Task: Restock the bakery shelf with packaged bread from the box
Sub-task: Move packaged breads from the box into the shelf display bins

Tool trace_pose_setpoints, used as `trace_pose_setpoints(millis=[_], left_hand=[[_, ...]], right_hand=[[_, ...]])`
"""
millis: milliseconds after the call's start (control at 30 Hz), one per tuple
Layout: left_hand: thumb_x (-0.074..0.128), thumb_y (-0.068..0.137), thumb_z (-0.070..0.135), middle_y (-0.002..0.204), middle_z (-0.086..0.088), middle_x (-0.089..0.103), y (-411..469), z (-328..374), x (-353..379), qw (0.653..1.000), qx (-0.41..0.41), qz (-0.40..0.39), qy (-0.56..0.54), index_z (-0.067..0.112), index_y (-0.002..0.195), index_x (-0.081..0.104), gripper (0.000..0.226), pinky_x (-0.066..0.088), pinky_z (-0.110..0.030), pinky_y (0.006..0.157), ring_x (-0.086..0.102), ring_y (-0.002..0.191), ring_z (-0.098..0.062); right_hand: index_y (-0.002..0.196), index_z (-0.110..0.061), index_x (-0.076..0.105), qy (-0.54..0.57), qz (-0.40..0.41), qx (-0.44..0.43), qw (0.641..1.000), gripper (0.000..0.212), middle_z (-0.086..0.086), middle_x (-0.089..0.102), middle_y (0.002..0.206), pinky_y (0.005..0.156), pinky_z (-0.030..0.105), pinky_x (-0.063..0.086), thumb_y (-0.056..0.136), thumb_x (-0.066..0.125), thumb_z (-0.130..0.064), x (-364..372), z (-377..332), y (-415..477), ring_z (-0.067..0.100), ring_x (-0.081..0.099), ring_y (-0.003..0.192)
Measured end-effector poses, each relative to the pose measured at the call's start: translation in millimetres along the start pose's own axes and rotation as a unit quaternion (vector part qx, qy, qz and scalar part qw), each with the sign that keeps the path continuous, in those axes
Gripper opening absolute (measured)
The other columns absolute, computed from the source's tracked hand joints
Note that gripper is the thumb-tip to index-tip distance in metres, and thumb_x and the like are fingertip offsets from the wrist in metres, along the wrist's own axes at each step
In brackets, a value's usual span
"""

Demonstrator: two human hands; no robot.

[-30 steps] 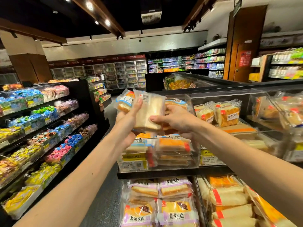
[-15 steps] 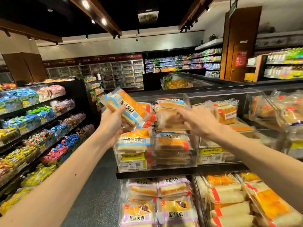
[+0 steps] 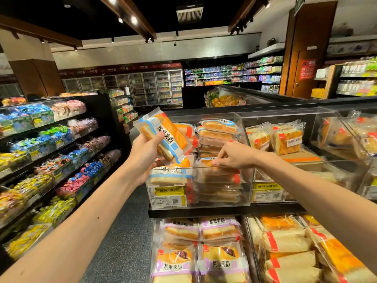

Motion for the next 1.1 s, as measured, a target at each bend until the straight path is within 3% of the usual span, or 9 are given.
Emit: trace_pose_setpoints(millis=[200,333,433,500,667,733,800,933,1100], left_hand=[[0.065,0.090,0.000,0.107,-0.008,0.073,6,-3,-5,0.999,0.004,-0.011,0.038,0.020,0.106,0.060,0.026,0.061,-0.045,0.079,0.074,0.088,-0.025],[0.070,0.085,0.001,0.103,-0.001,0.073,6,4,-11,0.972,0.136,-0.003,0.190,0.022,0.113,0.058,0.036,0.062,-0.036,0.068,0.073,0.079,-0.014],[0.073,0.077,0.006,0.106,0.002,0.070,-1,10,-10,0.760,0.414,0.022,0.500,0.025,0.122,0.057,0.051,0.057,-0.041,0.065,0.068,0.086,-0.025],[0.076,0.071,0.001,0.104,-0.005,0.068,-4,2,-5,0.619,0.510,0.001,0.597,0.021,0.122,0.051,0.060,0.052,-0.037,0.047,0.067,0.073,-0.031],[0.076,0.070,-0.005,0.098,-0.015,0.066,4,-13,-8,0.497,0.560,0.005,0.663,0.014,0.124,0.043,0.066,0.044,-0.033,0.042,0.061,0.060,-0.029],[0.077,0.069,-0.005,0.094,-0.012,0.067,5,-11,-11,0.513,0.542,-0.004,0.665,0.015,0.121,0.043,0.065,0.045,-0.033,0.043,0.062,0.060,-0.028],[0.073,0.074,-0.001,0.090,-0.007,0.069,5,-1,-15,0.597,0.499,-0.020,0.628,0.021,0.117,0.042,0.057,0.047,-0.036,0.048,0.066,0.064,-0.031],[0.063,0.088,0.011,0.112,-0.004,0.068,26,29,-28,0.745,0.323,-0.060,0.581,0.029,0.128,0.053,0.045,0.052,-0.044,0.079,0.062,0.101,-0.032],[0.074,0.088,0.022,0.116,0.000,0.065,58,45,-24,0.784,0.206,-0.153,0.565,0.026,0.131,0.055,0.048,0.045,-0.039,0.099,0.055,0.118,-0.024]], right_hand=[[0.100,-0.013,0.077,0.073,-0.074,0.026,0.994,0.031,-0.003,0.071,0.100,0.080,0.027,0.051,0.096,0.059,-0.038,2,4,4,0.014,0.062,0.091],[0.108,0.000,0.068,0.266,0.049,0.047,0.961,0.056,-0.001,0.066,0.101,0.064,0.018,0.048,0.100,0.043,-0.049,-17,-9,-1,0.012,0.059,0.077],[0.108,-0.009,0.062,0.524,0.016,0.068,0.849,0.076,0.010,0.069,0.090,0.063,0.031,0.057,0.078,0.048,-0.076,-24,-35,-7,0.023,0.067,0.079],[0.107,-0.008,0.062,0.544,-0.012,0.045,0.838,0.068,0.011,0.068,0.085,0.063,0.033,0.058,0.074,0.061,-0.067,-24,-54,-8,0.024,0.068,0.073],[0.119,-0.003,0.055,0.502,0.051,0.060,0.861,0.044,0.010,0.070,0.088,0.065,0.032,0.061,0.081,0.078,-0.002,-8,-64,4,0.016,0.068,0.066],[0.120,-0.008,0.055,0.486,0.070,0.061,0.869,0.042,0.013,0.071,0.093,0.065,0.035,0.062,0.084,0.076,-0.006,-4,-62,7,0.020,0.069,0.072],[0.115,-0.013,0.061,0.450,0.072,0.047,0.889,0.031,0.013,0.069,0.097,0.063,0.033,0.059,0.091,0.069,-0.030,-2,-61,9,0.022,0.067,0.076],[0.096,-0.018,0.069,0.335,0.109,-0.015,0.936,0.072,-0.004,0.061,0.087,0.071,0.029,0.045,0.078,0.041,-0.081,-10,-67,5,0.012,0.055,0.083],[0.083,-0.028,0.062,0.176,0.234,-0.051,0.955,0.015,-0.001,0.068,0.081,0.072,0.036,0.054,0.085,0.075,-0.034,-2,-65,18,0.011,0.061,0.072]])
Point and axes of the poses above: each hand's wrist, its own y-axis towards the middle knuckle, its own x-axis out of the palm, z = x × y, the point moved 4 cm from there along y, towards the middle knuckle
